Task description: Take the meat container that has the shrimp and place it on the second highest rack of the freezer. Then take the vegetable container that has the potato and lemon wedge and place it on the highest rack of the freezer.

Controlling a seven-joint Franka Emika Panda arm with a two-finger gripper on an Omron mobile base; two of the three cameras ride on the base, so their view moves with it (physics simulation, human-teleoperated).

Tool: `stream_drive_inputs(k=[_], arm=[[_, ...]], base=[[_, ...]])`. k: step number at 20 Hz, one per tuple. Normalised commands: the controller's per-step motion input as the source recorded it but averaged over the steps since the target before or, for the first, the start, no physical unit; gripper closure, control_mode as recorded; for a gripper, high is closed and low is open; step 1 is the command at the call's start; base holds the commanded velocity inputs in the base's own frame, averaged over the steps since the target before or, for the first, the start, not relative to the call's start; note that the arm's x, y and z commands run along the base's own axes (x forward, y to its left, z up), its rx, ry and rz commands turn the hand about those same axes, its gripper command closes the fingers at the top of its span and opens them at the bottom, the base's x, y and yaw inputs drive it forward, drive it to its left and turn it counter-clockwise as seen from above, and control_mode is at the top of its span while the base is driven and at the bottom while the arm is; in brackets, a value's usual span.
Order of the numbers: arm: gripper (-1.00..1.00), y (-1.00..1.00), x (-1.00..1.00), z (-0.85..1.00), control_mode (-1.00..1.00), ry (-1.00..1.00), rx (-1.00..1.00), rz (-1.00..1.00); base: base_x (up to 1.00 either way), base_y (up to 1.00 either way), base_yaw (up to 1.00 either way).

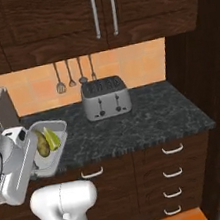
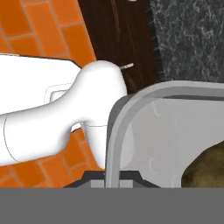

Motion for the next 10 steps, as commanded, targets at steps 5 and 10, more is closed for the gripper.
stream_drive_inputs(k=[5, 10], arm=[[1.0, 0.0, 0.0, 0.0, 1.0, 0.0, 0.0, 0.0], [1.0, 0.0, 0.0, 0.0, 1.0, 0.0, 0.0, 0.0]], base=[[-0.2, 0.0, -0.65], [-0.01, 0.01, -0.88]])
